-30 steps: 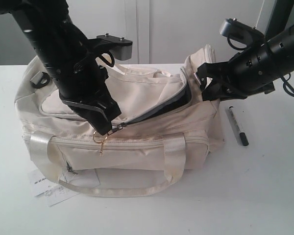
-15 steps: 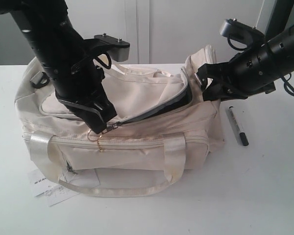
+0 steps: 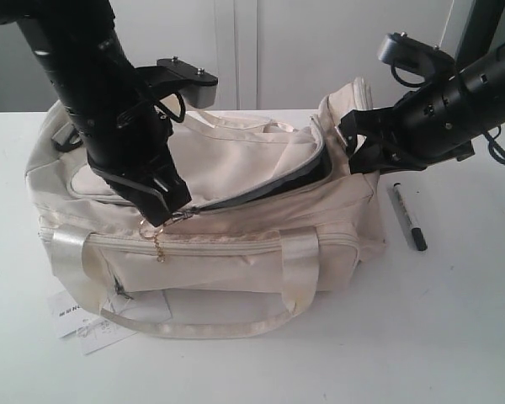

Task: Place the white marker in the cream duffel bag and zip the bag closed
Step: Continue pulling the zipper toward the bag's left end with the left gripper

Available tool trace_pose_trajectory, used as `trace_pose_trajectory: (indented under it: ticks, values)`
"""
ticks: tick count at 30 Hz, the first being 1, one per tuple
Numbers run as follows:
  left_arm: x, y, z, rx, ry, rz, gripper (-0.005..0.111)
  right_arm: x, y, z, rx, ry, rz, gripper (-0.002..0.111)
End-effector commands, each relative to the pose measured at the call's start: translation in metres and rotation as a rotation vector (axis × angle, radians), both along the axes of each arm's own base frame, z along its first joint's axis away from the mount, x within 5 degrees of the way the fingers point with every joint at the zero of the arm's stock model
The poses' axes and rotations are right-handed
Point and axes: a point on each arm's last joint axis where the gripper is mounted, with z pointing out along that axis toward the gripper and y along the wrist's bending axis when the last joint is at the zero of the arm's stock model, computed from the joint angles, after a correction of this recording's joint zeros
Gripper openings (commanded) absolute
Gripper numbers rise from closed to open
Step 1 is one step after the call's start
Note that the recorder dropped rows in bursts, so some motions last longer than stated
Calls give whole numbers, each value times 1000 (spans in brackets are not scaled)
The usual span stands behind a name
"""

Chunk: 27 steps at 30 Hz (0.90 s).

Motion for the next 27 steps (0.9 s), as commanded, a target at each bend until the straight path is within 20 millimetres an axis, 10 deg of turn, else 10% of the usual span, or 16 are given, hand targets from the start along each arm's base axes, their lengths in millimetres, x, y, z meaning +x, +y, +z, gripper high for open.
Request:
trace_pose_trajectory:
  ticks: [1,27]
  values:
    - [-12,8,4,61,60,-3,0,2,-6,-1,-48,-33,-4,0]
    - [-7,29,12,101,11,53,0,2,-6,-1,-48,-33,-4,0]
